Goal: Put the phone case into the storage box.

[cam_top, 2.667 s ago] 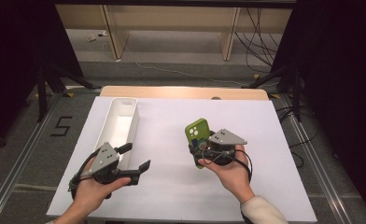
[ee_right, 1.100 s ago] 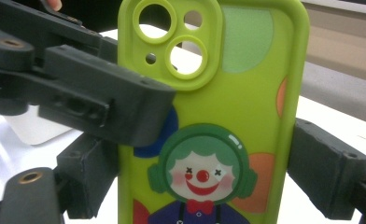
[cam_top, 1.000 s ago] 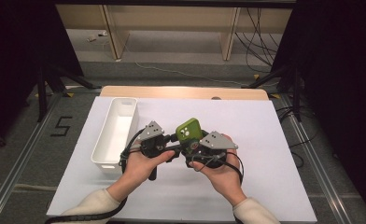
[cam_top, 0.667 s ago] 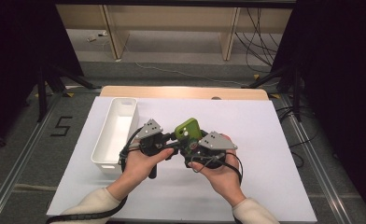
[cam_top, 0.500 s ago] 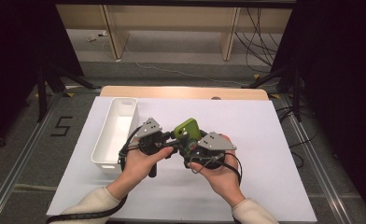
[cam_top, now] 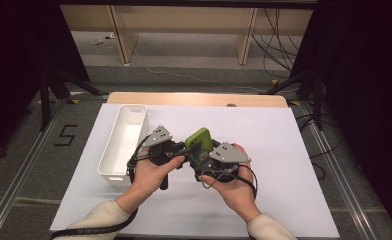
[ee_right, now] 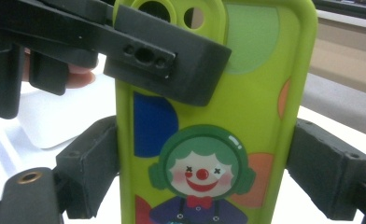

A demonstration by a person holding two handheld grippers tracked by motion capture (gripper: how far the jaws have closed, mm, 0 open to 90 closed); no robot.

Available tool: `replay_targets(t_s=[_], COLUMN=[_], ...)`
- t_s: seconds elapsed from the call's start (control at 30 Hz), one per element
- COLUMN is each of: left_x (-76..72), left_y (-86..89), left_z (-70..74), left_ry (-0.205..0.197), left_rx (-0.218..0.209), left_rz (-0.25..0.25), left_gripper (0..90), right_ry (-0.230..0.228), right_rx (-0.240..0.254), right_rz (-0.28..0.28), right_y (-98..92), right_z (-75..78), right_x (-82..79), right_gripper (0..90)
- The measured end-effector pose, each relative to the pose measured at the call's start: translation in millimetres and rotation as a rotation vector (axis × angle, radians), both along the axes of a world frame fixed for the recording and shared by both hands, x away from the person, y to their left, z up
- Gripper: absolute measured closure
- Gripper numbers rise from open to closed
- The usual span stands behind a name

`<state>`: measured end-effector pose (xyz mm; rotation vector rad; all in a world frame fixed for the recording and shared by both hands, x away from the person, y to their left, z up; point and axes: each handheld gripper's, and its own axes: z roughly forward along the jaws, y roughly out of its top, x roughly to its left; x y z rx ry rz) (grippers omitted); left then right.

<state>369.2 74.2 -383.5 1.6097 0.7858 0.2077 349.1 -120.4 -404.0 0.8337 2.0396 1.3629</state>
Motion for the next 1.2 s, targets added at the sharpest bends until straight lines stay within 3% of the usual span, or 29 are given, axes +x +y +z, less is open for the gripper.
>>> replay_targets(t_s=[0.13, 0.37, 0.63, 0.8, 1.03, 1.2], left_x=[-0.1, 0.1, 0.1, -0.3, -3.7, -6.3], left_y=[0.7, 3.3, 13.6, 18.1, 20.1, 19.6], left_z=[1.2, 4.7, 13.3, 16.2, 19.5, 21.0], left_ry=[-0.003, -0.014, -0.051, -0.052, -0.067, -0.064], left_rx=[-0.004, 0.007, 0.031, 0.035, 0.025, 0.009], left_rz=[-0.01, -0.044, -0.108, -0.138, -0.215, -0.264], left_gripper=[77.1, 77.3, 77.3, 77.3, 77.4, 77.4], right_ry=[0.008, 0.057, 0.126, 0.162, 0.138, 0.113], right_rx=[0.008, 0.005, -0.014, -0.031, -0.025, -0.017], right_rz=[0.011, 0.101, 0.22, 0.253, 0.342, 0.431], right_y=[-0.3, -4.7, -19.1, -32.5, -45.8, -47.0], right_z=[0.3, 1.4, -2.5, -9.9, -14.2, -19.0], right_x=[0.6, 4.2, 5.4, 4.3, 0.2, 0.3], right_gripper=[14.1, 0.7, 0.5, 1.3, 1.7, 10.0])
